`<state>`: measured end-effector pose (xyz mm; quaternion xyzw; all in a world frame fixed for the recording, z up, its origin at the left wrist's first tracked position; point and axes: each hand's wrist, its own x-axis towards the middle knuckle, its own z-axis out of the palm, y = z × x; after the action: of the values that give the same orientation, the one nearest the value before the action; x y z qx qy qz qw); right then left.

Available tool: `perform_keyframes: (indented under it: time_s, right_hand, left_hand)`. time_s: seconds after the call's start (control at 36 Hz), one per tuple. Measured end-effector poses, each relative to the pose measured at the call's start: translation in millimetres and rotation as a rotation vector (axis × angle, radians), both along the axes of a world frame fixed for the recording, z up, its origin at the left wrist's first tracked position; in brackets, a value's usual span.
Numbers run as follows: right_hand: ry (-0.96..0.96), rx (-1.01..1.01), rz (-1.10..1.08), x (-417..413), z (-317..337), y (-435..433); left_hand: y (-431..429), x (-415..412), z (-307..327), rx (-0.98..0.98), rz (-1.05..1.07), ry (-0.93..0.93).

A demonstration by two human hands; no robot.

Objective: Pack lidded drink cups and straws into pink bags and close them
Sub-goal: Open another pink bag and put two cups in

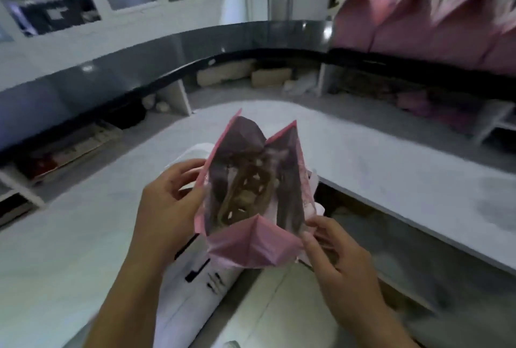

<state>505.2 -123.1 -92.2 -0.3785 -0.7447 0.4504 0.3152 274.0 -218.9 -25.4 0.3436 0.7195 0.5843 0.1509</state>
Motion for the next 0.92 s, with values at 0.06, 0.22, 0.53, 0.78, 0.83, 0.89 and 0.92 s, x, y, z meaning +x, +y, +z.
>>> perform_keyframes:
  time_s: [0.06,0.22,0.53,0.78,0.83,0.89,0.92]
  right_hand:
    - [0.045,-0.005,-0.135,54.8,-1.6,11.1]
    - [0.121,-0.073,-0.451,189.2,-12.0,28.6]
    - [0.205,-0.003,-0.72,293.9,-16.2,66.0]
    - [0.149,0.07,-0.732,287.8,-10.7,142.3]
    - [0.119,0.08,-0.74,282.4,-11.5,166.8]
    - [0.086,0.069,-0.749,274.9,-12.1,192.8]
    - [0.072,0.066,-0.757,270.4,-11.9,205.8]
  left_hand:
    - [37.7,48.1,-4.7,-0.002,-0.118,-0.022]
    - [116.1,176.0,-15.7,0.089,-0.376,-0.049]
    - [197.9,287.2,-21.0,0.172,-0.57,-0.063]
    - [287.7,290.6,-31.2,0.206,-0.529,-0.129]
    - [314.8,285.2,-34.7,0.193,-0.546,-0.134]
    - [344.2,279.6,-36.2,0.184,-0.579,-0.149]
    - [359.2,276.4,-36.4,0.181,-0.593,-0.156]
